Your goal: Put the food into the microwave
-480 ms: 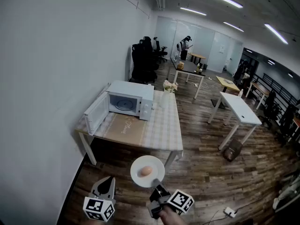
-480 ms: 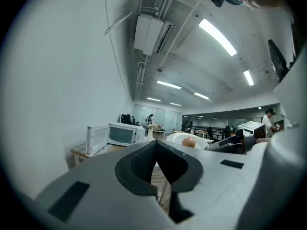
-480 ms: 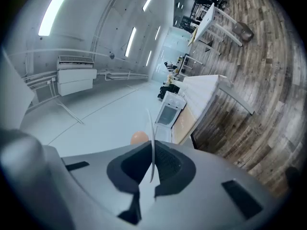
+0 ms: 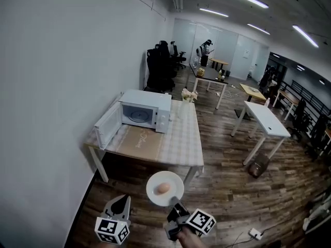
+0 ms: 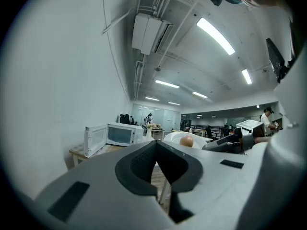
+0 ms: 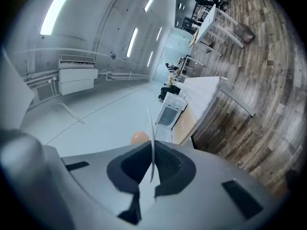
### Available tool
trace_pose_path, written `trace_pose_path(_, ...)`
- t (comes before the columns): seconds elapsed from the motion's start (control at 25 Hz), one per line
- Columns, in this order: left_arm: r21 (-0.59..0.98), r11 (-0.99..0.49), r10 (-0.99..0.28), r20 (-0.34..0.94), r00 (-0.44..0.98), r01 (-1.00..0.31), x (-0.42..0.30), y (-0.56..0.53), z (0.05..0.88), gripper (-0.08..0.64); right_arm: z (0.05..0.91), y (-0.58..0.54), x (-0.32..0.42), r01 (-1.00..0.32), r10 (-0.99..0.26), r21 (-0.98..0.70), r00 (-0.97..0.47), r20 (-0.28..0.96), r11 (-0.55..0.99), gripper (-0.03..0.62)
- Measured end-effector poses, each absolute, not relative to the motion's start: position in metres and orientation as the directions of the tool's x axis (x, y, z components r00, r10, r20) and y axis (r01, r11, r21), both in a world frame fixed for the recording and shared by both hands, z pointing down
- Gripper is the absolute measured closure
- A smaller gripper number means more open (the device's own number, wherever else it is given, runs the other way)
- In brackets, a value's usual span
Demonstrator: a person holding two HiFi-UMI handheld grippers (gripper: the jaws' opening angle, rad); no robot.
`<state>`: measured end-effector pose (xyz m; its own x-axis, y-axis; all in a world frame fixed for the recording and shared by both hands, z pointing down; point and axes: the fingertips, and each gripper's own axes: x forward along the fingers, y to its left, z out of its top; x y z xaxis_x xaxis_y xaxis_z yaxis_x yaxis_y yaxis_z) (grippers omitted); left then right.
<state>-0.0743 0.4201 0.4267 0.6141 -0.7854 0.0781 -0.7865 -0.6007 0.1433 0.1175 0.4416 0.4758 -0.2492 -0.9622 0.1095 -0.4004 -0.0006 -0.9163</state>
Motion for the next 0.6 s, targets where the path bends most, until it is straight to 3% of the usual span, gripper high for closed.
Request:
trace_pose_path(0.16,0.150,-0.596,-0.789,0.076,0.610,-0.789,-0.078,0.420,0.426,0.554,0.468,0.439,0.112,-0.388,-0.964,-0.920,-0.261,0.057,0.051,0.574)
trace_pose_path(0.6,0.128,-0.573,-0.805,0.098,0.586,-0.809,-0.093,0.410,0.431,0.554,0.474,0.435,0.103,-0.393,-0.961,-0.920,-0.258,0.103,0.007,0.575)
